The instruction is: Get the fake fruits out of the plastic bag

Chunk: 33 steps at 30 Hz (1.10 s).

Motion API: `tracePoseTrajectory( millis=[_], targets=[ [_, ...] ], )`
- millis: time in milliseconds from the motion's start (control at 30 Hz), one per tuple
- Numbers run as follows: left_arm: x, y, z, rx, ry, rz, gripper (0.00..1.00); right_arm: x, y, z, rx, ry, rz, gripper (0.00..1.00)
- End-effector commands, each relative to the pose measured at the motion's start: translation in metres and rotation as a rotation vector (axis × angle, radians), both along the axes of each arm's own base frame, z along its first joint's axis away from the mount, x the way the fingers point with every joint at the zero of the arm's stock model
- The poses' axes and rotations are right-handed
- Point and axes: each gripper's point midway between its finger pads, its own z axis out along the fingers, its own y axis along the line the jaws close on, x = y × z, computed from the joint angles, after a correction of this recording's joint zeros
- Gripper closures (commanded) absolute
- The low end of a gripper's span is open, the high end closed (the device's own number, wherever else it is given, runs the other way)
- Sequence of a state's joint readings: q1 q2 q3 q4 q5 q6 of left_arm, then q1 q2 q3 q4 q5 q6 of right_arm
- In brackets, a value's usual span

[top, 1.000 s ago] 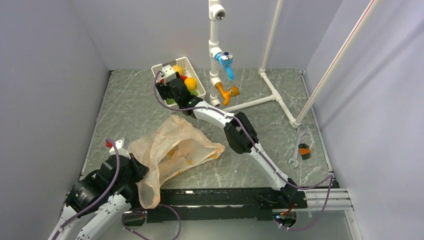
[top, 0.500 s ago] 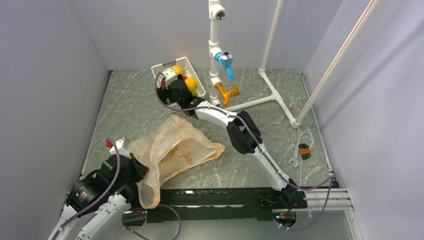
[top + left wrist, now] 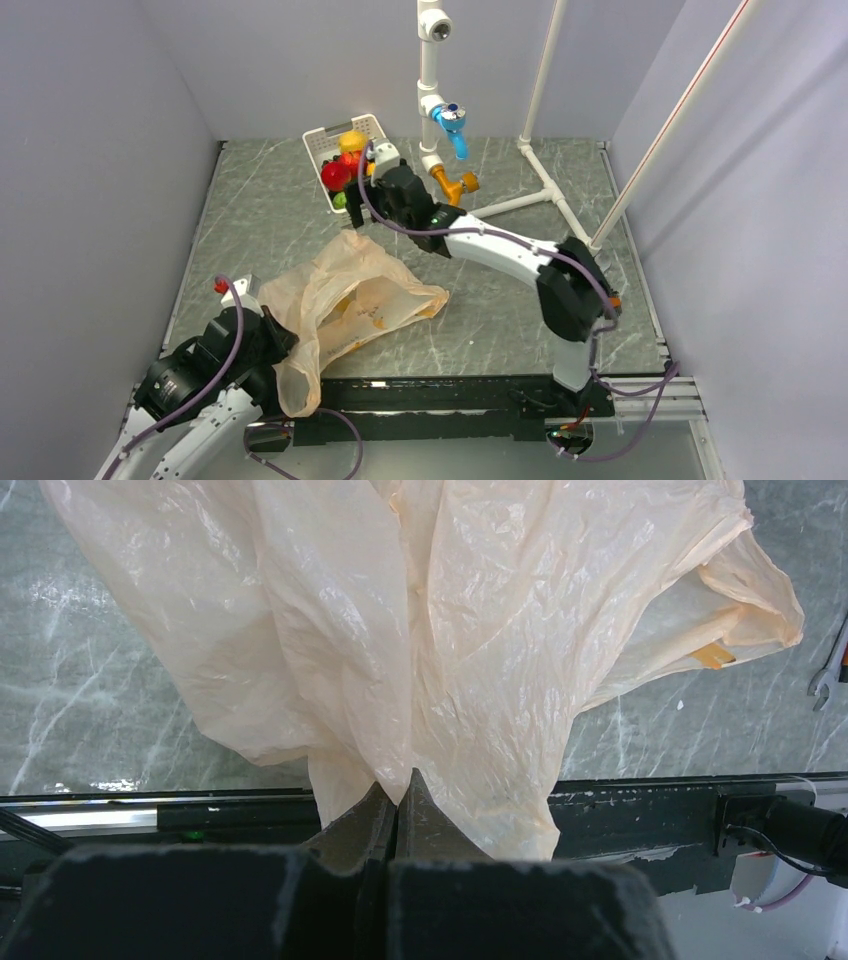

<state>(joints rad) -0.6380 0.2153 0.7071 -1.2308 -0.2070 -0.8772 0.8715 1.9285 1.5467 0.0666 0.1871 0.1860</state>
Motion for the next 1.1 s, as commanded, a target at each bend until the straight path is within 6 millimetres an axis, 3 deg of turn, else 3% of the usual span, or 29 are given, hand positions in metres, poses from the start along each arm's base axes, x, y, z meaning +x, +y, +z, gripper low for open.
tracePoseTrajectory(
  millis=[0, 133, 367, 600, 800, 1067],
  targets=[
    [0.004, -0.001, 0.004, 0.002, -0.003, 0.01, 1.0, -0.052, 0.001, 0.017, 0.129, 0.055, 0.057, 0.01],
    [0.004, 0.002, 0.005, -0.006, -0.009, 0.034, 1.0, -0.095, 0.02, 0.005, 0.169, 0.108, 0.197, 0.01],
    [0.004, 0.003, 0.005, -0.01, -0.016, 0.04, 1.0, -0.136, 0.028, 0.009, 0.128, 0.036, 0.26, 0.01],
    [0.004, 0.002, 0.007, -0.015, -0.024, 0.032, 1.0, -0.171, 0.004, 0.011, 0.191, 0.046, 0.321, 0.01],
    [0.004, 0.001, 0.008, -0.023, -0.035, 0.024, 1.0, -0.19, -0.028, -0.007, 0.233, 0.05, 0.322, 0.01],
    [0.004, 0.001, 0.008, -0.019, -0.031, 0.025, 1.0, -0.224, -0.021, -0.03, 0.247, 0.097, 0.46, 0.11]
  ],
)
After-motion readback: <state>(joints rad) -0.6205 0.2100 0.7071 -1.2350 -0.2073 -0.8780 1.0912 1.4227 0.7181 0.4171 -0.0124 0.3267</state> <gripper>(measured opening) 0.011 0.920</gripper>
